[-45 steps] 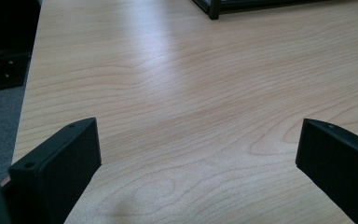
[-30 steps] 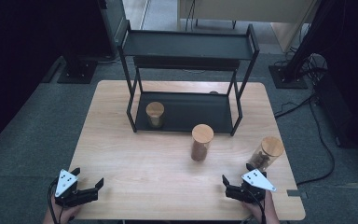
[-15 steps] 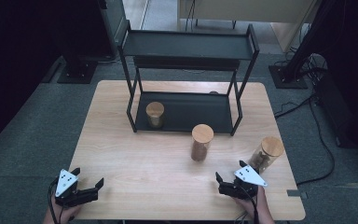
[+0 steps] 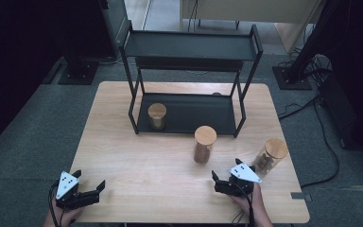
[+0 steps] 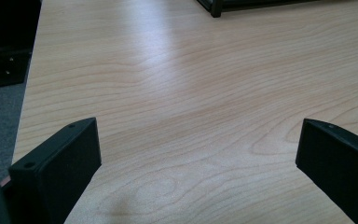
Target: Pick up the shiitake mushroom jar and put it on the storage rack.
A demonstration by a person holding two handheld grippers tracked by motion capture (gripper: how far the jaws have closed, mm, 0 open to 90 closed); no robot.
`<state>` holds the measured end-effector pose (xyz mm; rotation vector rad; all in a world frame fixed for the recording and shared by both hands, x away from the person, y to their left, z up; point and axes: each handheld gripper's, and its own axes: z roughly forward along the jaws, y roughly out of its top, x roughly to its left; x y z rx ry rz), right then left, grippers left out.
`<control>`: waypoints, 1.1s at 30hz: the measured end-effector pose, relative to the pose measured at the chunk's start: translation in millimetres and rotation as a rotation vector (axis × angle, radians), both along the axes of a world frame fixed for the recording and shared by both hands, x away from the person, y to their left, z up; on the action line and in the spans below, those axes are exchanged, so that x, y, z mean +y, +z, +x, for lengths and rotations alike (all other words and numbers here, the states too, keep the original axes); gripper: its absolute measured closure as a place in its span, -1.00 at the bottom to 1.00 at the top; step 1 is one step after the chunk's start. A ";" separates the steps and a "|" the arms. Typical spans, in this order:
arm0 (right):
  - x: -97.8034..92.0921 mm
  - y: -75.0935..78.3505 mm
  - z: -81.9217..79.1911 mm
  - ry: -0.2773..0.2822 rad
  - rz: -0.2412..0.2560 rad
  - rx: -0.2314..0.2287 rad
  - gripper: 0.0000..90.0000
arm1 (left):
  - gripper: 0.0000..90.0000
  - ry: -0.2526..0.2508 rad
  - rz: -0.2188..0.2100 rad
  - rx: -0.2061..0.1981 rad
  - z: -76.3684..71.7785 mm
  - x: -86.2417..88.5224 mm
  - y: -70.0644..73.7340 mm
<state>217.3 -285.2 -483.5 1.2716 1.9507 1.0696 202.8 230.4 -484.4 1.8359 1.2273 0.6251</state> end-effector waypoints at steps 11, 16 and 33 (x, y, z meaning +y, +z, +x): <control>16.5 0.5 11.6 0.006 0.000 -0.001 -0.95 | -1.00 -0.002 0.000 0.000 0.0 0.0 0.0; 20.3 1.8 16.3 0.008 0.035 0.003 -0.95 | -1.00 -0.003 0.002 0.000 -0.1 -0.2 0.0; 39.5 1.7 35.1 0.024 0.071 0.016 -0.88 | -1.00 -0.004 0.004 0.000 -0.1 -0.4 0.0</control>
